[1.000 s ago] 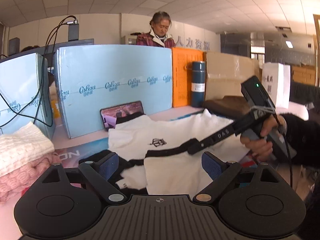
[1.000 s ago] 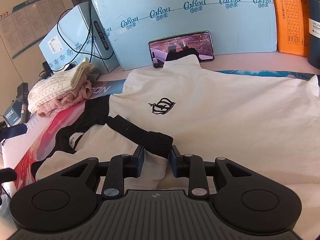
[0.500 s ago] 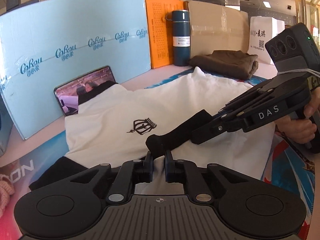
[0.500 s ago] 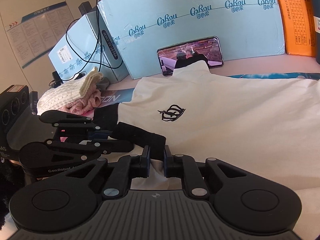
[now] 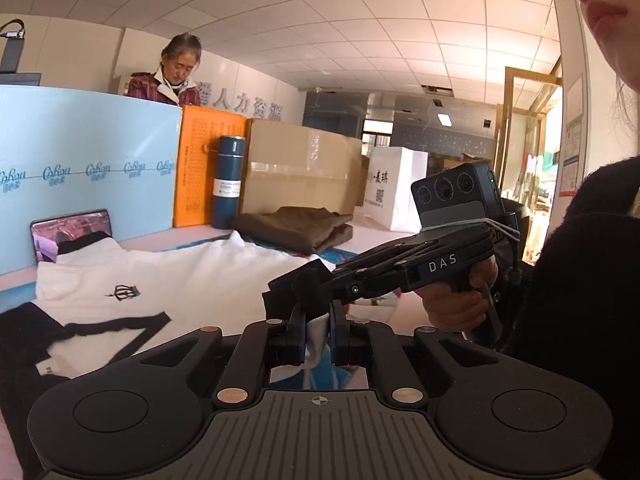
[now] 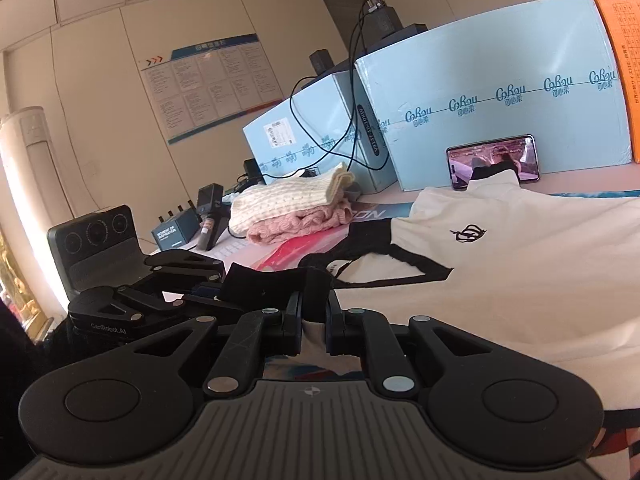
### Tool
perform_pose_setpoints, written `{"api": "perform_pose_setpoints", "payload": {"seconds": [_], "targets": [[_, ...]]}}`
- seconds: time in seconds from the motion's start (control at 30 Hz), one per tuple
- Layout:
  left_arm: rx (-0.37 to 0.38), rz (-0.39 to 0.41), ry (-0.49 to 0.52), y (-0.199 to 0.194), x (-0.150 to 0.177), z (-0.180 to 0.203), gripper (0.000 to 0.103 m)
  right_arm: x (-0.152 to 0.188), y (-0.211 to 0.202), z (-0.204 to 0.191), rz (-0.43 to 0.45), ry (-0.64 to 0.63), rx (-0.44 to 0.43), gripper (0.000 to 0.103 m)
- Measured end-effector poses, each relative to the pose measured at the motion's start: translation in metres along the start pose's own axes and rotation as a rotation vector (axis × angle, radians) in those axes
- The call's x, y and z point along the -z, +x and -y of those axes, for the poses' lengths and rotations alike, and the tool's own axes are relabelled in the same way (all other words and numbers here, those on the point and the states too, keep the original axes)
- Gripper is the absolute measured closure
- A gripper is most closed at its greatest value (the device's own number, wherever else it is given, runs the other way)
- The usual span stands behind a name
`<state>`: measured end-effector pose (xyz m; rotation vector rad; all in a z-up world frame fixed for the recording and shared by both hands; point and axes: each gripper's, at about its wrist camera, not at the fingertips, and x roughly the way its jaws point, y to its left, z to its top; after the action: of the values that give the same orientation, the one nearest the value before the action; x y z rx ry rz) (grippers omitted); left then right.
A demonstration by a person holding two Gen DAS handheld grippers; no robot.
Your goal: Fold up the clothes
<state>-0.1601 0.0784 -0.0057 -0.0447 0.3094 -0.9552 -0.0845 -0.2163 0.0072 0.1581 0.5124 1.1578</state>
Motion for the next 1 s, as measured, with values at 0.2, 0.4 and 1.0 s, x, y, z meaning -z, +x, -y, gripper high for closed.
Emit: {"api": "perform_pose_setpoints", "payload": {"seconds": [0.2, 0.4, 1.0], "targets": [[0.055, -0.111, -0.07, -0.01, 0.028, 0.017, 0.093, 0.034, -0.007, -0.028, -0.112, 0.0, -0.037, 0.093], [0.049, -0.163, 0.02, -0.015, 0.022, 0.022, 0.068, 0.054, -0.006, -0.04, -0.221, 0.023, -0.08, 0.065], [-0.317, -0.348, 0.308, 0.206, -0.059, -0.037, 0.015, 0.022, -0.1, 0.087, 0.16, 0.359, 0.597, 0.041]]}}
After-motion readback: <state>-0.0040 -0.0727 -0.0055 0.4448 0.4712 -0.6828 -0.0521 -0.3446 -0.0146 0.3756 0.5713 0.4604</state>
